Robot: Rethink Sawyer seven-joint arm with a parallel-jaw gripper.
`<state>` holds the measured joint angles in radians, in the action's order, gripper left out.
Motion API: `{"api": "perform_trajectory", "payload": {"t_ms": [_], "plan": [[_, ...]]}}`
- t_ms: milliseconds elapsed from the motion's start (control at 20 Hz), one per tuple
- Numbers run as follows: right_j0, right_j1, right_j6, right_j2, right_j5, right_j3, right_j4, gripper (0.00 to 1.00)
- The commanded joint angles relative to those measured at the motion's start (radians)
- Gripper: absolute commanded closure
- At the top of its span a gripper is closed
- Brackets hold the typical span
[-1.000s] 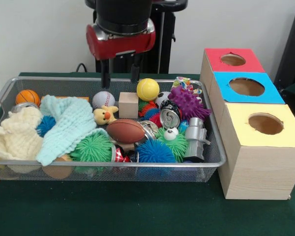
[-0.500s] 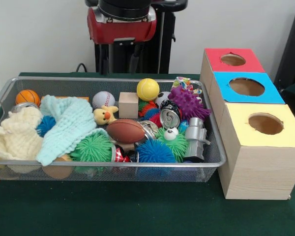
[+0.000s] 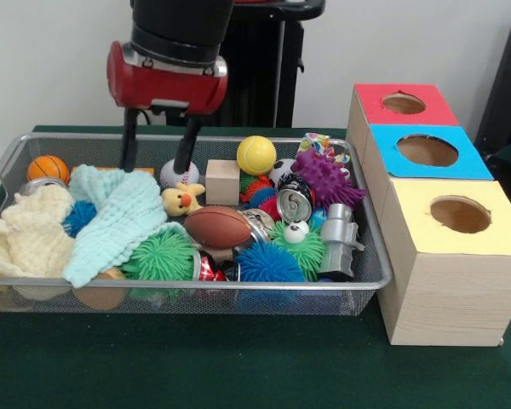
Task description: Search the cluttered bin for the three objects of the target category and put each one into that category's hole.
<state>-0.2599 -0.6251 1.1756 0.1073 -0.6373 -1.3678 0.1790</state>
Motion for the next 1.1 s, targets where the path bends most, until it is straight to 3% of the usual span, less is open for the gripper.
{"api": "perform_trajectory", "payload": {"t_ms": [50, 250, 600, 1100], "plan": [[-0.014, 0.106, 0.212, -0.014, 0.093, -0.15, 0.028, 0.0], [-0.014, 0.117, 0.233, -0.02, 0.118, -0.183, -0.006, 0.0], [-0.057, 0.089, 0.239, -0.09, -0.031, -0.271, -0.159, 0.0], [-0.067, 0.133, 0.206, -0.078, -0.035, -0.263, -0.211, 0.0]]}}
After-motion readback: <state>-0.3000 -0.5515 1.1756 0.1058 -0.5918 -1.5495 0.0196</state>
